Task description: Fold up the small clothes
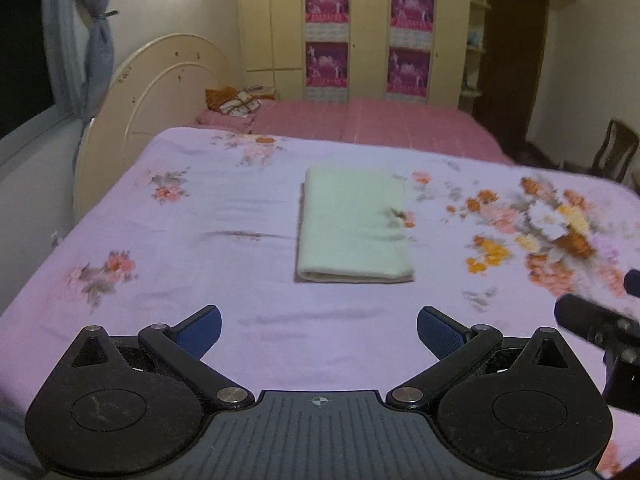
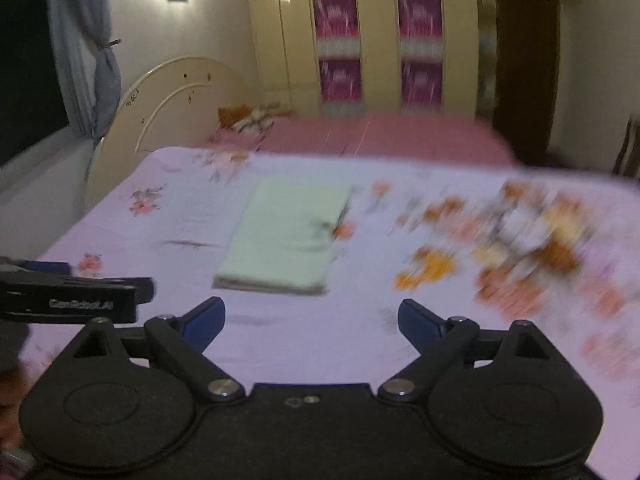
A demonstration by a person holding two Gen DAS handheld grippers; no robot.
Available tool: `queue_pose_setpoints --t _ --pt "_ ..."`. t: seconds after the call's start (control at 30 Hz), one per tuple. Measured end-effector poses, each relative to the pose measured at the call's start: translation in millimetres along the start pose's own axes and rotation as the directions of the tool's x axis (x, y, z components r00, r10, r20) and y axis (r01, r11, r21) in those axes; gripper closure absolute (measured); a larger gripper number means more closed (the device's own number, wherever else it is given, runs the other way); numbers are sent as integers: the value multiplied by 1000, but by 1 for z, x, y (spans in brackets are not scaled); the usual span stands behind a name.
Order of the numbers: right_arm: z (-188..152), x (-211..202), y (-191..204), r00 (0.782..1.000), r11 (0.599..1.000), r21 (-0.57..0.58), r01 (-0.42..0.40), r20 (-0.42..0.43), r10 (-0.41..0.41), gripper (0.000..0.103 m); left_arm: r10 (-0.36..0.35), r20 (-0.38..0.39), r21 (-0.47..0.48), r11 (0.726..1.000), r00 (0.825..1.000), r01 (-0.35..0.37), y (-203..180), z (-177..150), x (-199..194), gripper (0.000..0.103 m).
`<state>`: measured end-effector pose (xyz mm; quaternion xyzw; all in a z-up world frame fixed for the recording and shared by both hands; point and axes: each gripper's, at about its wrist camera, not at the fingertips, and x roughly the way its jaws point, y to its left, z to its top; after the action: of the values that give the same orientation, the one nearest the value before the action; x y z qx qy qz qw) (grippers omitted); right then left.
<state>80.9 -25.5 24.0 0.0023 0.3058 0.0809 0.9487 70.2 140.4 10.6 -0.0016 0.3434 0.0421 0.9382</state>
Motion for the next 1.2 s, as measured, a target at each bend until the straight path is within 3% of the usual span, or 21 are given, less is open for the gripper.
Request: queue_pose_setpoints --t 0.17,0.4,1.2 --pt "-4 -46 1 995 1000 13 27 92 -28 8 8 39 -10 1000 999 -7 -3 -16 -47 0" --pt "-18 -64 -7 995 999 32 44 93 -47 8 32 74 6 999 997 -32 -10 -30 -75 0" --pt "-32 -78 -3 993 997 23 79 88 -81 7 53 85 -4 999 995 -53 -8 -44 -94 0"
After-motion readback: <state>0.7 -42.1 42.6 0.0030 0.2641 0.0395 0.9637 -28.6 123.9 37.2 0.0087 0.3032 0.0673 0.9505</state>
